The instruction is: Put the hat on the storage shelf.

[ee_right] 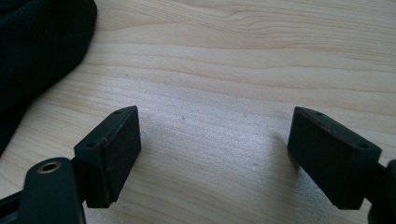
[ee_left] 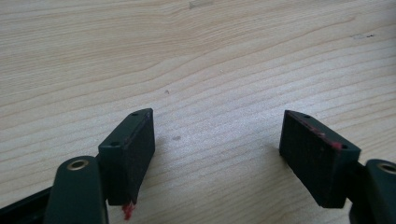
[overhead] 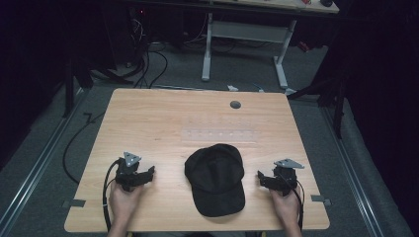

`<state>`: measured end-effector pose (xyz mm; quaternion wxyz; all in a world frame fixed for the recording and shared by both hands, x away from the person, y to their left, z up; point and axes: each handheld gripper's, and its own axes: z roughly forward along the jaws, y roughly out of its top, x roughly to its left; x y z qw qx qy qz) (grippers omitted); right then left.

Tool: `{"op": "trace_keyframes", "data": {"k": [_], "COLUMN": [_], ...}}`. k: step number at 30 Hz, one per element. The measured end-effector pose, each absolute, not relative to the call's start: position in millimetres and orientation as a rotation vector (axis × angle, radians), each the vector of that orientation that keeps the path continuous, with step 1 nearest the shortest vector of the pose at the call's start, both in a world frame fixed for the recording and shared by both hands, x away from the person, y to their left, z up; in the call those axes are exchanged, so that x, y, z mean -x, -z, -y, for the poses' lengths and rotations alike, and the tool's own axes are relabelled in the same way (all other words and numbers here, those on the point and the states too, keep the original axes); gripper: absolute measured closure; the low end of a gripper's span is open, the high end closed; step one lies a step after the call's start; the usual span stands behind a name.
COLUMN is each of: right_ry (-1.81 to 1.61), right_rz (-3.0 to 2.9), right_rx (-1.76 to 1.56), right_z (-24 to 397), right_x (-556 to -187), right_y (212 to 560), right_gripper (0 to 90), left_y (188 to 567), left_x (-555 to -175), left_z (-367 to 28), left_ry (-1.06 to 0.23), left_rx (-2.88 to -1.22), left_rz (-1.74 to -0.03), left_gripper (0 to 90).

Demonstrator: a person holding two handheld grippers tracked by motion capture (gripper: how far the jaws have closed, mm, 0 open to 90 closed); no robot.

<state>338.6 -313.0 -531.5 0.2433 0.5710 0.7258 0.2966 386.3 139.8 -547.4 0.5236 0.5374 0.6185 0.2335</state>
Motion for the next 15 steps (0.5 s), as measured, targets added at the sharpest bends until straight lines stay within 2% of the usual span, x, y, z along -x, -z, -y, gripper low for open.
{"op": "trace_keyframes", "data": {"k": [15], "right_ry": [-0.809], "right_rz": [-1.975], "right_rx": [-1.563], "right_z": [312.4], "right_x": [-338.4], "right_y": [531.6], "right_gripper": [17.6], "left_y": [547.3], "left_x": [-386.4], "left_z": [-140.0], "left_ry": [-0.558], "left_rx": [-1.284], "left_rz": [-1.482], "left_gripper": [27.2]}}
